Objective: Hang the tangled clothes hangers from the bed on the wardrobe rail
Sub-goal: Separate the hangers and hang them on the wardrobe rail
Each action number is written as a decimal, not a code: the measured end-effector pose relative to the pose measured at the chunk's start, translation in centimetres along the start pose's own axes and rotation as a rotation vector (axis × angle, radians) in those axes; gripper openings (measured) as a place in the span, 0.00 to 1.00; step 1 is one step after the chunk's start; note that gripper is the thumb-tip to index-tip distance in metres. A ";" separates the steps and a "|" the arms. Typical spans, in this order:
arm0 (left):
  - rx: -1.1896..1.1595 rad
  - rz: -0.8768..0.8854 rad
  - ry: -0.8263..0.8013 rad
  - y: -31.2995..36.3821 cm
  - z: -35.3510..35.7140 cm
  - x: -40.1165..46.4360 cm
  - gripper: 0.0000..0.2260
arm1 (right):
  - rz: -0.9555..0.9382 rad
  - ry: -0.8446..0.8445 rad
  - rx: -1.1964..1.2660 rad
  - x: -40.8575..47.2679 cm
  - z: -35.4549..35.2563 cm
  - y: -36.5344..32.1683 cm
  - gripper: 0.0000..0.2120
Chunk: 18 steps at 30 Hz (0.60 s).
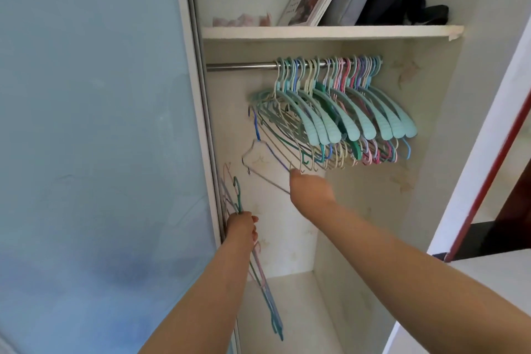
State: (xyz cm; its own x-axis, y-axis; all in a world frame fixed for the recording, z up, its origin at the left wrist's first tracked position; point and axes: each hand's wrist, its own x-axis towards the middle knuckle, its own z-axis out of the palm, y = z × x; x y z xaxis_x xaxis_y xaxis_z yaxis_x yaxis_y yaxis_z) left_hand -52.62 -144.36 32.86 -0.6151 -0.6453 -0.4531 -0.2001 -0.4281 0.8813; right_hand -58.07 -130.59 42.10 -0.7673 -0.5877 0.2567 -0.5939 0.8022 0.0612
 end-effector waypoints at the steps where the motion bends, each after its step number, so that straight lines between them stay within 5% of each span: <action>1: -0.036 0.015 -0.007 0.6 0.3 -0.1 0.07 | 0.003 0.068 -0.019 0.8 -1.5 -0.2 0.20; 4: -0.094 0.092 -0.021 2.6 1.1 -0.6 0.10 | 0.042 0.200 -0.051 3.6 -5.3 -0.7 0.21; 8: -0.050 0.171 -0.059 4.3 1.4 -1.0 0.09 | 0.111 0.162 -0.022 6.8 -7.7 -1.1 0.19; 18: -0.117 0.239 -0.094 4.7 0.2 -2.3 0.13 | 0.260 0.084 0.104 6.3 -2.6 1.3 0.21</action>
State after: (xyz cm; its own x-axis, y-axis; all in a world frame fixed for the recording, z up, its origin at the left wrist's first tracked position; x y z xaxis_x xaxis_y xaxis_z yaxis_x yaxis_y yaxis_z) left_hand -52.29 -144.76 38.05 -0.7035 -0.6775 -0.2147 0.0457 -0.3445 0.9377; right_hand -63.10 -132.96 46.32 -0.8770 -0.3494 0.3298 -0.4047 0.9072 -0.1152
